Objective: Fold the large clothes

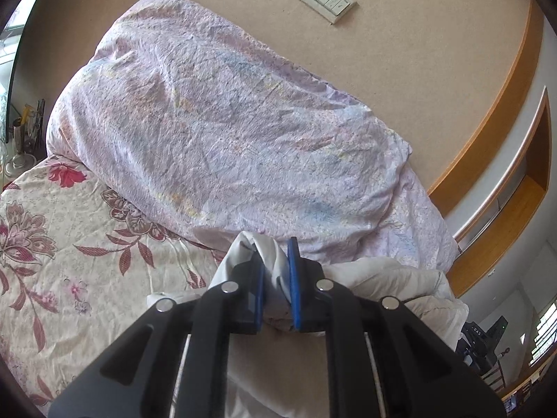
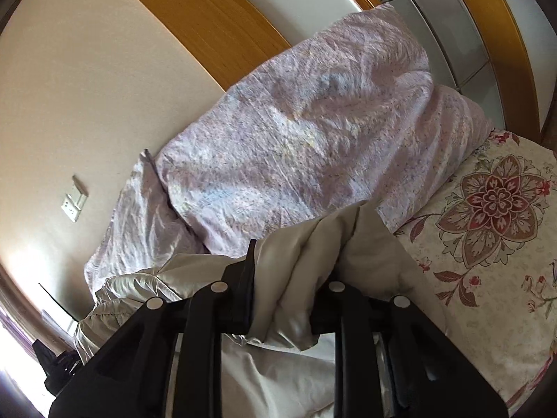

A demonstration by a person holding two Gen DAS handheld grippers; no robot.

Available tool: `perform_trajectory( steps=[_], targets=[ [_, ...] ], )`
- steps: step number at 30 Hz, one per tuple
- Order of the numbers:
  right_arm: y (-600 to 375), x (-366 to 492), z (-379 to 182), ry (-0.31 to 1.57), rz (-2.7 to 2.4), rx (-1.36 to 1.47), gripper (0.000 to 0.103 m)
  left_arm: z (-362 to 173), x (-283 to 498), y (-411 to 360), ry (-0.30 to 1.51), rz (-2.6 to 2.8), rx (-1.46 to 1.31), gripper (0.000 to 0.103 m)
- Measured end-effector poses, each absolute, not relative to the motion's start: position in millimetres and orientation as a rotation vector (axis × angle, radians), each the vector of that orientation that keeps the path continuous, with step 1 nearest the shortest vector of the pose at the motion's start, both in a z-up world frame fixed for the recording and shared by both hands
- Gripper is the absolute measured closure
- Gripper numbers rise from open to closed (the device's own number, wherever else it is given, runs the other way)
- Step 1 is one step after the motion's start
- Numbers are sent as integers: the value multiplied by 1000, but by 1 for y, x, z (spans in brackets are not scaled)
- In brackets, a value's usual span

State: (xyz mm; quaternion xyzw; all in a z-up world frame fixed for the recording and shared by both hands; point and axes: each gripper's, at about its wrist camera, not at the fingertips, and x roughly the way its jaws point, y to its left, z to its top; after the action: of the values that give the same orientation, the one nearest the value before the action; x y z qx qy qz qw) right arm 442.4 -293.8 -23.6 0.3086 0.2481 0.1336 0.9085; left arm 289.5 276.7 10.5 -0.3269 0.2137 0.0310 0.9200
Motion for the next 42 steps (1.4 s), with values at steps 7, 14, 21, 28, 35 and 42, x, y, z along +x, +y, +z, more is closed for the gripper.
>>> perform_trajectory(
  steps=[7, 14, 21, 28, 35, 42],
  targets=[
    [-278, 475, -48, 553, 146, 618, 74, -21, 328, 280, 475, 102, -676, 91],
    [-266, 479, -41, 482, 142, 542, 16, -41, 344, 286, 492, 137, -714, 72],
    [-254, 443, 12, 344, 188, 393, 7, -10, 321, 282, 405, 174, -634, 17],
    [-174, 410, -2, 464, 287, -9, 16, 3, 297, 202, 448, 140, -322, 13],
    [-145, 413, -38, 567, 289, -157, 16, -16, 307, 148, 537, 143, -136, 12],
    [-121, 445, -68, 659, 191, -253, 15, -44, 352, 140, 635, 303, -37, 12]
  ],
)
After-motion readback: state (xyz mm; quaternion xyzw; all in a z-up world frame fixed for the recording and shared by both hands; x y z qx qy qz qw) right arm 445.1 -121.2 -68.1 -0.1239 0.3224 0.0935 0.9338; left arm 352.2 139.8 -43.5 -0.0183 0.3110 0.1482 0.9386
